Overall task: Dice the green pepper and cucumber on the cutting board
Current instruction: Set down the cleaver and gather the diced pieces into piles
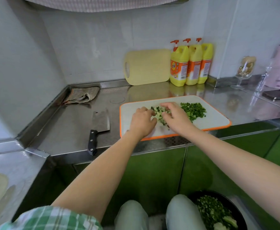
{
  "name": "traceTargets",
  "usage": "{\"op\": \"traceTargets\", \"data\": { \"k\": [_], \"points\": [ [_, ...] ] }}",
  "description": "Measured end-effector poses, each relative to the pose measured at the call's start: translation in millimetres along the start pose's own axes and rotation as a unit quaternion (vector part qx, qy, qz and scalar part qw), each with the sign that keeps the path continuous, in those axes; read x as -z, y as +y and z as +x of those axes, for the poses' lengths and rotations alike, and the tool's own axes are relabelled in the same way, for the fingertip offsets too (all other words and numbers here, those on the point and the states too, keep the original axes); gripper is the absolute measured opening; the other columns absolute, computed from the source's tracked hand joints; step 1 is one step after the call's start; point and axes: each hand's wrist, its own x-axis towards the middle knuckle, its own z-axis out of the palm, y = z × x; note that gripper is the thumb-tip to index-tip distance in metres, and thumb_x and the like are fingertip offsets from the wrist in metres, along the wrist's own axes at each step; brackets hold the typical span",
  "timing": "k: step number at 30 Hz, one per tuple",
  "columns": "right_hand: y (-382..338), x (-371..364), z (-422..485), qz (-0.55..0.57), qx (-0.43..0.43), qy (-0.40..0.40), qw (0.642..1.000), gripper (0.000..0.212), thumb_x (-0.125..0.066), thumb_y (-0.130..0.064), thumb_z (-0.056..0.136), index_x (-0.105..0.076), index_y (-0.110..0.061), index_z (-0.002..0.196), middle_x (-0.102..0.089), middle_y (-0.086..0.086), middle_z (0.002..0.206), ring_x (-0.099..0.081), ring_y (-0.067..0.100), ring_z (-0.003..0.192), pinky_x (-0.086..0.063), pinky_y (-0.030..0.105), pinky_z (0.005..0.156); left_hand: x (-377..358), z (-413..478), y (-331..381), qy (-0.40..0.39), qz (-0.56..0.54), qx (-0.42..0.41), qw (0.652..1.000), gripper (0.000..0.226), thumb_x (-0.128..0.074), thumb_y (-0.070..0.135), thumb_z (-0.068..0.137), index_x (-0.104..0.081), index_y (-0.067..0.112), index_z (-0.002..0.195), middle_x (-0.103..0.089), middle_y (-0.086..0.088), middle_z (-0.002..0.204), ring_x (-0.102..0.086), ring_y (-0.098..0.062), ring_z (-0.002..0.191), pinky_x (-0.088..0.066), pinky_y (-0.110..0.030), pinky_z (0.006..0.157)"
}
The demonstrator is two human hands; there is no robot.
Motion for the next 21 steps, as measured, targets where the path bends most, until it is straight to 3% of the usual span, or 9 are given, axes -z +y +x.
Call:
{"op": "traceTargets", "data": {
  "k": [5, 11, 15, 21],
  "points": [
    [47, 33, 0, -0.036, -0.068, 0.028, 0.997, 0.04, -0.051, -0.005, 0.092, -0.052, -0.011, 0.131, -0.047, 0.007, 0.136, -0.046, 0.022, 0.127, -0.037, 0.033, 0.104, -23, 16, 13, -0.002, 0.002, -0.026, 1.0, 0.048, -0.06, 0.035, 0.089, -0.055, 0.011, 0.13, -0.051, -0.015, 0.127, -0.044, -0.033, 0.12, -0.035, -0.038, 0.102],
    [81, 42, 13, -0.085, -0.055, 0.012, 0.995, 0.035, -0.056, 0.001, 0.084, -0.064, -0.014, 0.115, -0.051, 0.008, 0.13, -0.044, 0.024, 0.126, -0.033, 0.034, 0.107, -39, 30, 41, 0.011, -0.042, -0.134, 0.99, 0.046, -0.056, 0.047, 0.07, -0.068, 0.019, 0.105, -0.055, -0.007, 0.112, -0.048, -0.026, 0.107, -0.036, -0.036, 0.094],
    [97, 41, 19, -0.126, -0.055, 0.021, 0.99, 0.028, -0.06, -0.01, 0.087, -0.067, -0.019, 0.113, -0.052, 0.007, 0.135, -0.041, 0.028, 0.13, -0.031, 0.042, 0.106, -52, 42, 57, 0.014, -0.042, -0.181, 0.982, 0.033, -0.066, 0.048, 0.069, -0.07, 0.025, 0.092, -0.054, 0.0, 0.102, -0.047, -0.021, 0.098, -0.036, -0.034, 0.086],
    [107, 33, 23, -0.118, -0.076, 0.034, 0.989, 0.031, -0.054, -0.011, 0.091, -0.066, -0.026, 0.115, -0.048, 0.002, 0.141, -0.036, 0.025, 0.133, -0.023, 0.038, 0.106, -60, 51, 61, 0.034, -0.042, -0.18, 0.982, 0.006, -0.071, 0.033, 0.073, -0.07, 0.027, 0.076, -0.05, 0.002, 0.091, -0.045, -0.02, 0.092, -0.037, -0.036, 0.081]
  ]
}}
